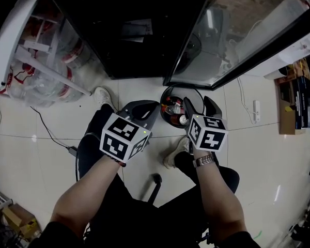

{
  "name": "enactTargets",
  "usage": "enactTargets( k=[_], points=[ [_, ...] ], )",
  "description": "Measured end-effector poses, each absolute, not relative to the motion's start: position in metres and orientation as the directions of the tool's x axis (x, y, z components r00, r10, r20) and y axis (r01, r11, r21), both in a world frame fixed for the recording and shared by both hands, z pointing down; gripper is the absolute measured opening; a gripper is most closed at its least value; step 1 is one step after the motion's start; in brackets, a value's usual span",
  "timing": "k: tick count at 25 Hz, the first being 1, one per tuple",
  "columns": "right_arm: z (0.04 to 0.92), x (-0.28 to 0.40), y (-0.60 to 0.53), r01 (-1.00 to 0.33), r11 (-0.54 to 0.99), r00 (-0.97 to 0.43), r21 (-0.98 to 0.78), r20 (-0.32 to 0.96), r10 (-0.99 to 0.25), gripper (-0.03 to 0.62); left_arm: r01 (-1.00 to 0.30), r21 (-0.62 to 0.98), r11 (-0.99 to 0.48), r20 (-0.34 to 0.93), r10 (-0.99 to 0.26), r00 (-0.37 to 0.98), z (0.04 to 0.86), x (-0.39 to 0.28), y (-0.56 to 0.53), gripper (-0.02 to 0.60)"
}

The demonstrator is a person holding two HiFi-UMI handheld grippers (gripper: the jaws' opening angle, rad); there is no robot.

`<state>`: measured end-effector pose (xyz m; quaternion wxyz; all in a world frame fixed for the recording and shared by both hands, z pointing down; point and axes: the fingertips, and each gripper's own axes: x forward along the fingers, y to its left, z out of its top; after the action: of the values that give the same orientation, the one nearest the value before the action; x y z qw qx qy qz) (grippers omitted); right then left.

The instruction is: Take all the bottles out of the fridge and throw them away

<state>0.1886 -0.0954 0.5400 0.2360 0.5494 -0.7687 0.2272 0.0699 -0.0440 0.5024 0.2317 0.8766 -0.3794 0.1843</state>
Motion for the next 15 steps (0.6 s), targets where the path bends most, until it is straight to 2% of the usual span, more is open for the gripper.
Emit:
enactTargets(
  k=[10,15],
  points=[
    [0.487,0.152,-0.088,-0.927,0.368,-0.347,-0.07,0.53,-0.774,0.273,-0.766,0.214,-0.607,0.46,-0.628,0.627,0.463,0.052,-0.037,0.004],
    [0.436,0.122,-0.088,-0.905,0.422,-0.401,-0.056,0.446,-0.8,0.262,-0.784,0.16,-0.599,0.42,-0.678,0.603,0.422,0.031,-0.042,0.004]
  ],
)
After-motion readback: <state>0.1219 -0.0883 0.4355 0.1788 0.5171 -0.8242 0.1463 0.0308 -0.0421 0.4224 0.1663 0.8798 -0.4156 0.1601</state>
